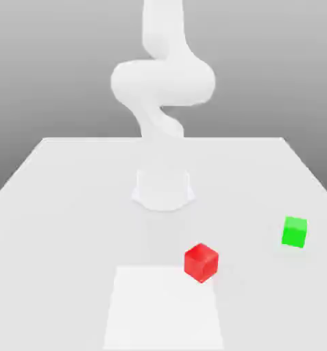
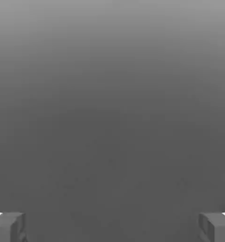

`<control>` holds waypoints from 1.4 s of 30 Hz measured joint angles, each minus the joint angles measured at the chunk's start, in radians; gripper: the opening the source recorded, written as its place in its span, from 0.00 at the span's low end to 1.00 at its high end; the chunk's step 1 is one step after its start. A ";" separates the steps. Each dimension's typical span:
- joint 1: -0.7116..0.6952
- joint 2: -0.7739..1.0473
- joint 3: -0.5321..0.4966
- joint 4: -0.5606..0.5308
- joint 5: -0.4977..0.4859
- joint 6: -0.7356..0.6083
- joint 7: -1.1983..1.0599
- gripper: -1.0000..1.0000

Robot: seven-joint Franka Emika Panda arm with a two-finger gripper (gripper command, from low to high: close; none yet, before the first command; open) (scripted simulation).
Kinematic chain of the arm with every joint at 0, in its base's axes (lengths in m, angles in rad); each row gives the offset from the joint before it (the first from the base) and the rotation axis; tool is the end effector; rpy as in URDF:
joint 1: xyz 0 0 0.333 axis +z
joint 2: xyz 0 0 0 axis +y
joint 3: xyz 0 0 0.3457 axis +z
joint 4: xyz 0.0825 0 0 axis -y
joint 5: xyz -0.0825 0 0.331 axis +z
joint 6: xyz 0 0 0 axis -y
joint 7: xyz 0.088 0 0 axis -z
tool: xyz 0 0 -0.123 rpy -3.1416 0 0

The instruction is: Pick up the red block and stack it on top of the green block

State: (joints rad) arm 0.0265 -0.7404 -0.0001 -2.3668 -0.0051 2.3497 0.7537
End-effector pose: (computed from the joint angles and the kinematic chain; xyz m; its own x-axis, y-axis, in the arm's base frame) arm 0.3100 0.0080 0.6739 0.5646 -0.6671 0.4860 -0.4933 -0.7449 -0.4493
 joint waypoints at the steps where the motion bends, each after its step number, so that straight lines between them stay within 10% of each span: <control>1: 0.013 0.030 -0.001 -0.032 -0.002 0.024 -0.023 0.50; 16: 0.210 0.512 -0.029 -0.525 -0.009 0.410 -0.411 0.50; 23: 0.226 0.870 -0.008 -0.549 0.012 0.697 -0.484 0.50; 24: 0.223 0.902 -0.005 -0.545 0.013 0.724 -0.485 0.00; 42: 0.280 0.617 0.024 -0.571 0.014 0.463 -0.558 0.00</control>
State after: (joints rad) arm 0.3063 -0.1236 0.0243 -2.9373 0.0092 2.8127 0.1953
